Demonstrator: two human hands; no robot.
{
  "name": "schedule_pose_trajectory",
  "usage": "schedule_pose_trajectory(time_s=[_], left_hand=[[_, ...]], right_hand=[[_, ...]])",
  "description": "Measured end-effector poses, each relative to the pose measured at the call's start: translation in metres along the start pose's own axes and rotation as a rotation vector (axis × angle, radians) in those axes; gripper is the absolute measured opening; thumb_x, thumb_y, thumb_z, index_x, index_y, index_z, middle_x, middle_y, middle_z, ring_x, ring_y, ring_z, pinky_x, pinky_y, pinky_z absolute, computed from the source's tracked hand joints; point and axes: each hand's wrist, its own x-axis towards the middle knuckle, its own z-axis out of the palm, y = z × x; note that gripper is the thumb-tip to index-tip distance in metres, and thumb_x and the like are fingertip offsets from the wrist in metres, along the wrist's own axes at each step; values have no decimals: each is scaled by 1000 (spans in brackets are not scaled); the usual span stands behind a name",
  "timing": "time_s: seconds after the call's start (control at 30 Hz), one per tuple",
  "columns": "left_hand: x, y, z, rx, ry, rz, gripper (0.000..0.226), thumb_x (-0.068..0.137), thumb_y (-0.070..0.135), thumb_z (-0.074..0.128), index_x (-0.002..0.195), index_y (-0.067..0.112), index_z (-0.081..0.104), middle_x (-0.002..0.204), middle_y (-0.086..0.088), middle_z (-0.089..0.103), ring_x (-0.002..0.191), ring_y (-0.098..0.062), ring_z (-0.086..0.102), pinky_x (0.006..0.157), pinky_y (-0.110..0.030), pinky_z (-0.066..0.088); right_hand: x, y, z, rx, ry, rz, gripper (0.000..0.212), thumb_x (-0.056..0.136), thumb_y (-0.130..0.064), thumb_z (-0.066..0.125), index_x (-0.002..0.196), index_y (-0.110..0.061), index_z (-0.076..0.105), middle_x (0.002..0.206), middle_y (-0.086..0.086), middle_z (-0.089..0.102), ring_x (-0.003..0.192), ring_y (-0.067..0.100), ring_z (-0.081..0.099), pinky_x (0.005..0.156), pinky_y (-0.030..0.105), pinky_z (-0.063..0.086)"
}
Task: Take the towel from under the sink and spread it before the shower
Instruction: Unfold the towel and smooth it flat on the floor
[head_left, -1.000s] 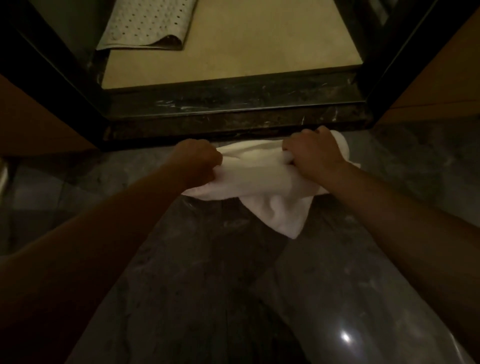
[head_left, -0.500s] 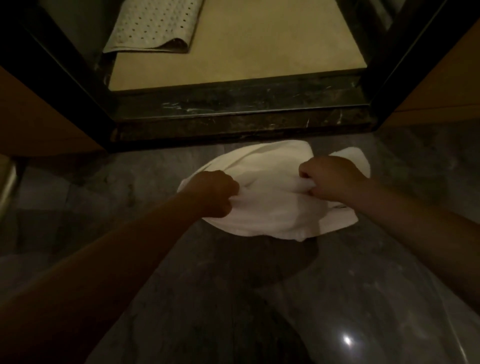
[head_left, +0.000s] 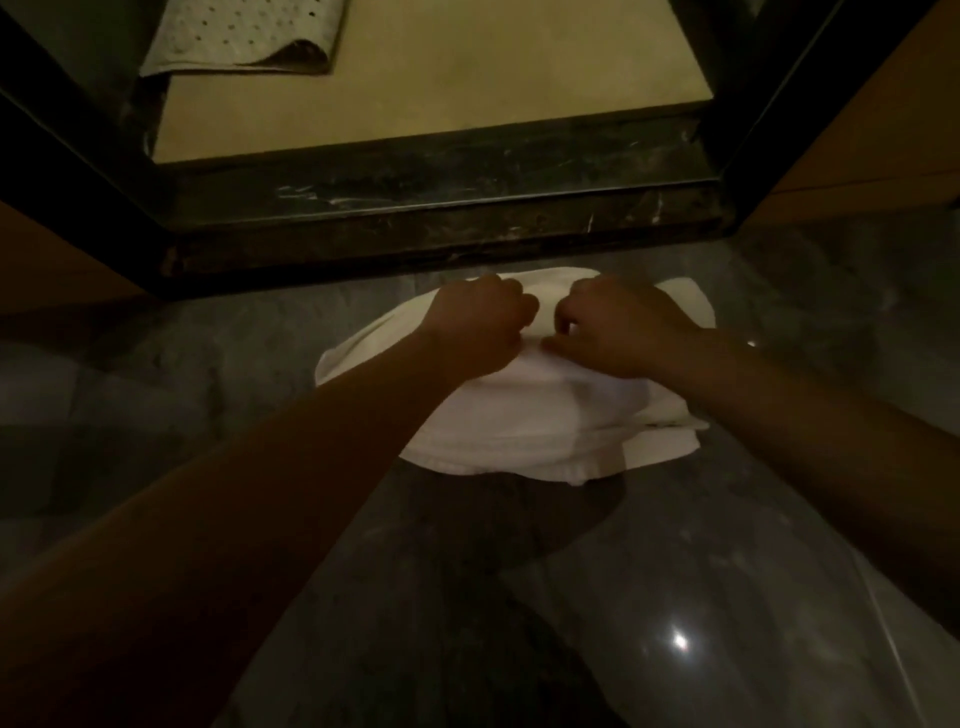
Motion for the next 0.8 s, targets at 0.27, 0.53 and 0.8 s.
schedule_pose_trajectory(time_s=[0.27, 0.53, 0.8], left_hand=[[18, -11, 11, 8, -156, -6, 26, 86, 25, 62, 112, 24, 61, 112, -2, 60, 99, -21, 56, 78, -32, 44], [14, -13, 19, 92, -132, -67, 14, 89, 25, 57, 100, 19, 63, 92, -2, 61, 81, -19, 55, 66, -30, 42], [-8, -43, 13, 101, -117, -238, 17, 87, 26, 61, 99, 15, 62, 96, -8, 62, 89, -25, 59, 68, -33, 43]], right_hand=[[-7, 3, 17, -53, -85, 12, 51, 76, -64, 59, 108, -24, 59, 102, 3, 60, 94, 21, 53, 80, 39, 46], [-10, -3, 11, -60, -59, -83, 27, 80, -50, 61, 85, -25, 51, 95, 1, 60, 87, 20, 53, 72, 34, 33], [-8, -12, 0, -109, -33, -108, 28, 80, -43, 64, 95, -21, 59, 98, 2, 63, 89, 23, 59, 68, 33, 36]])
